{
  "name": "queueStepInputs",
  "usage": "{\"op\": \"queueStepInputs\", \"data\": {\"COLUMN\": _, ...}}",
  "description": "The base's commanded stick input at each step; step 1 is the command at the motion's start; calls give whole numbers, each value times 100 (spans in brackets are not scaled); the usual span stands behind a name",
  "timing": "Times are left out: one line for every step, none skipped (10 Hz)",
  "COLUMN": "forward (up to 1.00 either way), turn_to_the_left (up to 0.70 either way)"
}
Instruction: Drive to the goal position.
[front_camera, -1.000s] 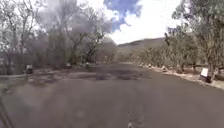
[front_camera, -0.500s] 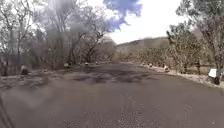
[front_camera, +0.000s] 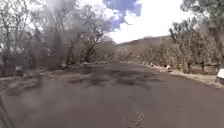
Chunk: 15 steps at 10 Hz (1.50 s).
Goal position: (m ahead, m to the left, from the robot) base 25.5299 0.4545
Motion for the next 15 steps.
{"op": "queueStepInputs", "data": {"forward": 70, "turn_to_the_left": 0}}
{"op": "queueStepInputs", "data": {"forward": 70, "turn_to_the_left": 0}}
{"op": "queueStepInputs", "data": {"forward": 70, "turn_to_the_left": 0}}
{"op": "queueStepInputs", "data": {"forward": 70, "turn_to_the_left": 0}}
{"op": "queueStepInputs", "data": {"forward": 70, "turn_to_the_left": 0}}
{"op": "queueStepInputs", "data": {"forward": 70, "turn_to_the_left": 0}}
{"op": "queueStepInputs", "data": {"forward": 70, "turn_to_the_left": 0}}
{"op": "queueStepInputs", "data": {"forward": 70, "turn_to_the_left": 0}}
{"op": "queueStepInputs", "data": {"forward": 70, "turn_to_the_left": 0}}
{"op": "queueStepInputs", "data": {"forward": 70, "turn_to_the_left": 0}}
{"op": "queueStepInputs", "data": {"forward": 70, "turn_to_the_left": 0}}
{"op": "queueStepInputs", "data": {"forward": 70, "turn_to_the_left": 0}}
{"op": "queueStepInputs", "data": {"forward": 70, "turn_to_the_left": 0}}
{"op": "queueStepInputs", "data": {"forward": 70, "turn_to_the_left": 0}}
{"op": "queueStepInputs", "data": {"forward": 70, "turn_to_the_left": 0}}
